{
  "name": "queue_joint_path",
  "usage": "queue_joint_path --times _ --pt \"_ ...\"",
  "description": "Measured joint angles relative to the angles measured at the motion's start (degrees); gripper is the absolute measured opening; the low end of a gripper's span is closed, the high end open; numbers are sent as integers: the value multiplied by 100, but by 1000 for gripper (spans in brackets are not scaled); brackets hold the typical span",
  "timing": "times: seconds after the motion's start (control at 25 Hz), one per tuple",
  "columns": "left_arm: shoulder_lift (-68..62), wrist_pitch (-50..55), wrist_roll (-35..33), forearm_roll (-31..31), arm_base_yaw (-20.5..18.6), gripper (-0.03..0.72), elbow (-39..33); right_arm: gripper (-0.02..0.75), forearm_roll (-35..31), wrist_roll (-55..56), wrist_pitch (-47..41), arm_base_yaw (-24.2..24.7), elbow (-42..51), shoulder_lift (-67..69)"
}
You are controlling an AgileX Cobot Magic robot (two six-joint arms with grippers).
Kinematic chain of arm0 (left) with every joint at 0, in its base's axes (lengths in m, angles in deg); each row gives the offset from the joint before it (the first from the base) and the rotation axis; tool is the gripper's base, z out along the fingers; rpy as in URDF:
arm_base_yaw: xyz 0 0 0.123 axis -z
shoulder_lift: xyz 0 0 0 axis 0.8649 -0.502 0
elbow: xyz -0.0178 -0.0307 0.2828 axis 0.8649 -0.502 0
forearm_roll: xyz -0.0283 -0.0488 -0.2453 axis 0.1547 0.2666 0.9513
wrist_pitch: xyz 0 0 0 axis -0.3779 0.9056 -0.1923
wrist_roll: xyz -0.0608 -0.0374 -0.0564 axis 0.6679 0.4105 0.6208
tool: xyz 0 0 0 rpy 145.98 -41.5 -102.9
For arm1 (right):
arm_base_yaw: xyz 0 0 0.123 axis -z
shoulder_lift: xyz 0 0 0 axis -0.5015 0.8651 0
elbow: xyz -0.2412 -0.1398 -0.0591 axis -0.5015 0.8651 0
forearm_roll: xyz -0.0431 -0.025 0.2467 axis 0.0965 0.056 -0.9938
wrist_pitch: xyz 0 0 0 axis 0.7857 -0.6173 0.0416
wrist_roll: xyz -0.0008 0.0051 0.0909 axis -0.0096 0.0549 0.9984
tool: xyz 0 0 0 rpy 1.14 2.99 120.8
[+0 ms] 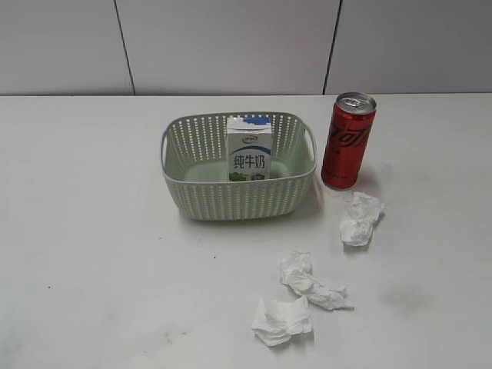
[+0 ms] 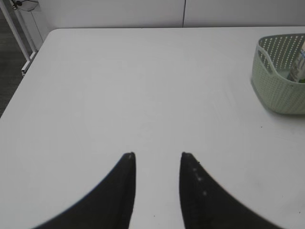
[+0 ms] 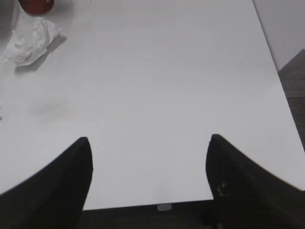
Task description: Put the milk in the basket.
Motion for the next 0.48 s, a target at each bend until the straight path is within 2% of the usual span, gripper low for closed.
queue_joint_path --times 0.48 --pt "0 0 0 0 0 235 0 575 0 13 0 -63 0 -941"
